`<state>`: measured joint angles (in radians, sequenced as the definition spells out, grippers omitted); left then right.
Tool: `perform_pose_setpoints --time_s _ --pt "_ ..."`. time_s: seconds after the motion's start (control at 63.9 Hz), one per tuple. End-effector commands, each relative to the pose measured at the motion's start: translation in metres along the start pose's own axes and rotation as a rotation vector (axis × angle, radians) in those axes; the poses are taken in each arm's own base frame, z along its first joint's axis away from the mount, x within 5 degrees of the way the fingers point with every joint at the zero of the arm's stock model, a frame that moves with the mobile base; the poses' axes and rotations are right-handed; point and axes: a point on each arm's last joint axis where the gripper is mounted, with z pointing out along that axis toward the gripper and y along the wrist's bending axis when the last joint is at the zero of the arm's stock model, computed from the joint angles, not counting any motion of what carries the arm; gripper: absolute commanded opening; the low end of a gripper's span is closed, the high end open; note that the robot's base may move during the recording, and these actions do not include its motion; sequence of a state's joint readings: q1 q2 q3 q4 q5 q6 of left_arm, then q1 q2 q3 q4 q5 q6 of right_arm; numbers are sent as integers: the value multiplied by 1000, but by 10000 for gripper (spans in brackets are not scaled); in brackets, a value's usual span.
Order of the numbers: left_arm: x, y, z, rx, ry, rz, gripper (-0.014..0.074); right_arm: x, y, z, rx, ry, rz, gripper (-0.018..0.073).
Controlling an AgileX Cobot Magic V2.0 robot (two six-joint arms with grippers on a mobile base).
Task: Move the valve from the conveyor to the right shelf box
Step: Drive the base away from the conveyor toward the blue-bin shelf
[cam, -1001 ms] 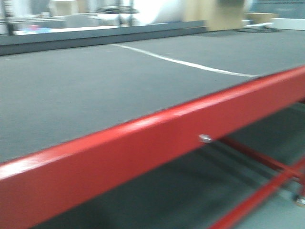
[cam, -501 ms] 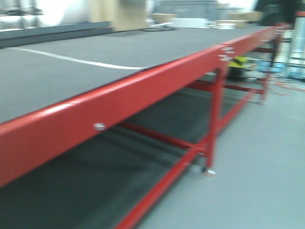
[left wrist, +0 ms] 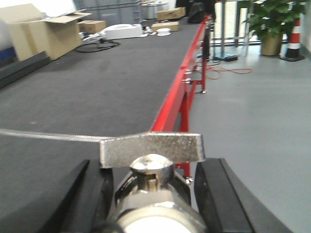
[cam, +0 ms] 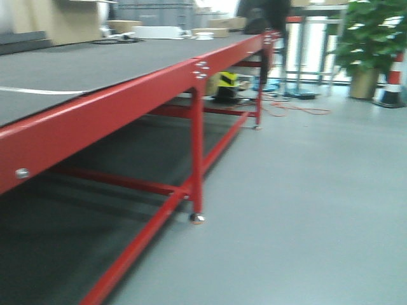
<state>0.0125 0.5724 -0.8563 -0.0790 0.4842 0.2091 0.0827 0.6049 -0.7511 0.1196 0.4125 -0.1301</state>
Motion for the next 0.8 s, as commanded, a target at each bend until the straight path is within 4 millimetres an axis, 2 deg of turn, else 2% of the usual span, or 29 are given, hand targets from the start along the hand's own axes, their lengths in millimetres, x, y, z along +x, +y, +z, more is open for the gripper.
perform_pose_setpoints --time_s 0.0,0.782 --pt "-8 0 -3 -3 -70 -11 -111 -13 -1 -5 14 -107 -9 -153" --pt "-8 0 -3 -3 -70 -11 -111 -13 -1 -5 14 -107 -9 -153"
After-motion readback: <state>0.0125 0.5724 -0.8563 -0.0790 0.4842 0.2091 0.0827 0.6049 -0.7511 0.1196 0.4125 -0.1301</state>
